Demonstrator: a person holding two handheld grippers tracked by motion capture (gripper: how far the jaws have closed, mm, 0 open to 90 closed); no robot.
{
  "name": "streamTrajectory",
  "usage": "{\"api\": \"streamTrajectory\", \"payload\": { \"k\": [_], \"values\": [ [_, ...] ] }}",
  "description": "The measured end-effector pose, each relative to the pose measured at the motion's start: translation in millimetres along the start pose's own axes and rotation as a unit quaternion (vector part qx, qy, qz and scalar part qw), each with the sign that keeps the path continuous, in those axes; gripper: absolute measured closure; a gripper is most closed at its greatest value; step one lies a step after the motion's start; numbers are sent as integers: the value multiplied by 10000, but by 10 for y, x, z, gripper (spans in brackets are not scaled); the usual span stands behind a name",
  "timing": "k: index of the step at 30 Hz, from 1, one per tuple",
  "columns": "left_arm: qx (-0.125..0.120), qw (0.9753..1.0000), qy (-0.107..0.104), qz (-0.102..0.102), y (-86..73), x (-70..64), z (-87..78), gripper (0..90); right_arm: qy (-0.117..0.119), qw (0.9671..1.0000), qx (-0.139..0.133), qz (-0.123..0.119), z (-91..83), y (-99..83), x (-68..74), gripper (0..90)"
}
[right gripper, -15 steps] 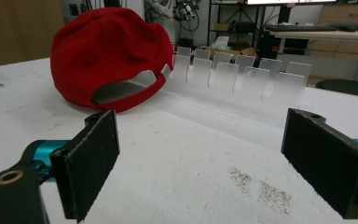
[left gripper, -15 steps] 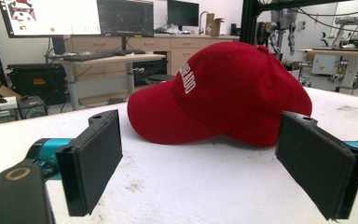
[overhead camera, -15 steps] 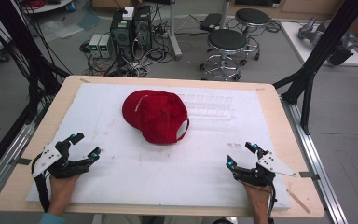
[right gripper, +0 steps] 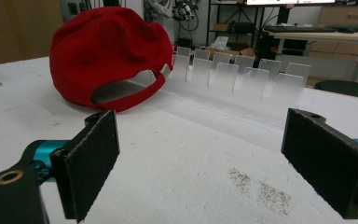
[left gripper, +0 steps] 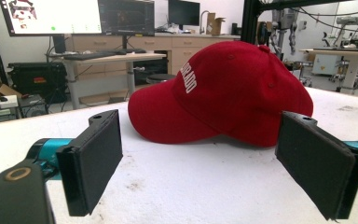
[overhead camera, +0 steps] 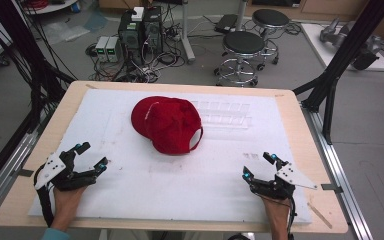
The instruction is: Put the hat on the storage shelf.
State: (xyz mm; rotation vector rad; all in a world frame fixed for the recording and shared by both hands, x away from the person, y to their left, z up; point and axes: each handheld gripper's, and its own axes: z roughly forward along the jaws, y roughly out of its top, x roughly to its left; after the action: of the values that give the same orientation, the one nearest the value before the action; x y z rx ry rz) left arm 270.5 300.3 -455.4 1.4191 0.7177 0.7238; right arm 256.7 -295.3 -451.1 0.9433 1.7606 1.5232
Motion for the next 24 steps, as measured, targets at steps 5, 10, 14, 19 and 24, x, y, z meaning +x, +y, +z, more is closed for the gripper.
{"api": "streamTrajectory", "payload": {
  "k": [5, 10, 14, 19, 24],
  "values": [
    [2, 10000, 5, -12, 0, 1, 1, 151, -30, 10000, 58, 17, 5, 5, 12, 102],
    [-4, 10000, 3, 3, 0, 0, -2, 151, 16, 9999, 140, -74, 23, 12, 16, 102],
    [-19, 10000, 7, 9, -1, -2, -3, 151, 36, 9994, 340, -41, 68, 34, 10, 102],
    [-10, 10000, 8, -9, -1, 0, 1, 151, 79, 9997, 209, 113, 101, 118, 28, 102],
    [0, 10000, 10, -12, 0, 1, 1, 151, 258, 9993, 33, 261, 206, 377, 89, 101]
  ]
}}
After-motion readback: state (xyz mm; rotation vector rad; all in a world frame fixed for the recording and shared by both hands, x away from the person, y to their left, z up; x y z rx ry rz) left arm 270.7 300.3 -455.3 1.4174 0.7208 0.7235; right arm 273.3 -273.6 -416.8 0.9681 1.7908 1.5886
